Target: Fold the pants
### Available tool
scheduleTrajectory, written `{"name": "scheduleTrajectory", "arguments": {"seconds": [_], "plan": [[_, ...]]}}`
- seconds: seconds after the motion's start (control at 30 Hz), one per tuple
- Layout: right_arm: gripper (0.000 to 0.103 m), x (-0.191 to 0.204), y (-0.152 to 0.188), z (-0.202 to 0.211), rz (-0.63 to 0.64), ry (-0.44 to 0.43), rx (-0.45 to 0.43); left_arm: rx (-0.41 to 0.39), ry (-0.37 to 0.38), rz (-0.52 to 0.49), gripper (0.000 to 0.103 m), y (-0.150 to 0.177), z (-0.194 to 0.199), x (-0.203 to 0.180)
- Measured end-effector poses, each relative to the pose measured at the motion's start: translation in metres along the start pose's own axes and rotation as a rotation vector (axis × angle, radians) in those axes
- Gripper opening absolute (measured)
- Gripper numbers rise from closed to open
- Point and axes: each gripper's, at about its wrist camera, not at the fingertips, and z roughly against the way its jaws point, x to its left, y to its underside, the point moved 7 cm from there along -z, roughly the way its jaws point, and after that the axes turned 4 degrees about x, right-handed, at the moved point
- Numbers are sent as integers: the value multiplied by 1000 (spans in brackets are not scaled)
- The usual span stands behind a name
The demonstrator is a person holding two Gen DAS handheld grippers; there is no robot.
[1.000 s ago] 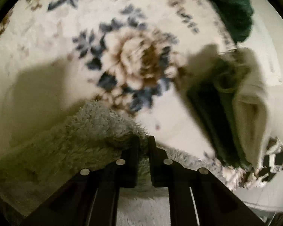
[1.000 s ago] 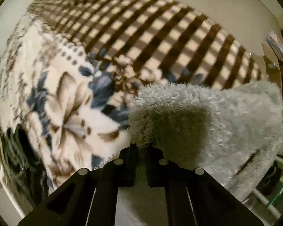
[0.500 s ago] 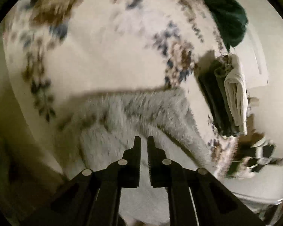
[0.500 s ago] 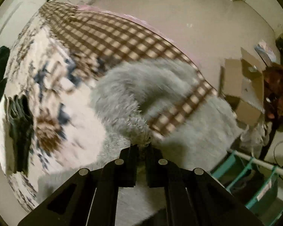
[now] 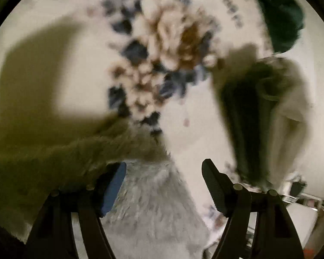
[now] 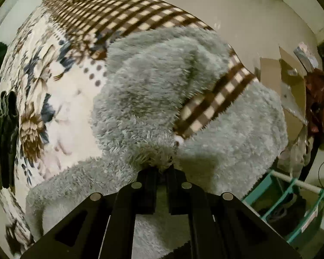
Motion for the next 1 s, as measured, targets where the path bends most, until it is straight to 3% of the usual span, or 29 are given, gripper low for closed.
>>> {"name": "scheduleTrajectory", "arguments": {"seconds": [0.03, 0.13, 0.17, 0.2, 0.23, 0.37, 0.53, 0.67, 0.73, 0.77, 0.8, 0.83, 0.87, 0.9, 1.0], "plan": [[7, 1, -1, 0, 3, 2, -9, 14, -44, 12, 71, -3, -10, 3], [7, 2, -5, -3, -23, 0, -13, -22, -83, -1, 67, -5, -15, 0], [7, 0, -6, -5, -36, -6, -8, -45, -86, -33, 59, -1, -10, -3], [7, -1, -7, -5, -43, -8, -7, -65, -82, -65, 27, 3, -3, -3], [7, -2, -7, -6, -46, -10, -9, -74, -63, -87, 7, 6, 0, -4], [7, -7, -6, 2, -51, -28, -22, -87, 51, -133, 6, 31, 34, 17], [7, -19, -3, 22, -42, -50, -42, -154, 86, -171, 6, 68, 100, 60], [7, -35, 7, 34, -23, -51, -36, -178, 74, -138, 5, 89, 140, 113], [7, -44, 14, 33, -15, -34, -13, -150, 126, -100, 8, 93, 141, 118], [7, -51, 18, 29, -22, -32, 5, -122, 104, -68, 10, 94, 136, 120], [7, -56, 20, 27, -36, -31, 14, -107, 104, -49, 24, 91, 132, 118], [7, -63, 22, 21, -61, -35, 30, -89, 99, -36, 55, 89, 124, 111], [7, -67, 24, 15, -79, -44, 49, -78, 103, -31, 69, 87, 119, 103], [7, -70, 25, 10, -98, -47, 60, -66, 128, -41, 76, 83, 108, 84], [7, -65, 27, 2, -92, -35, 65, -64, 139, -82, 76, 71, 88, 43]]}}
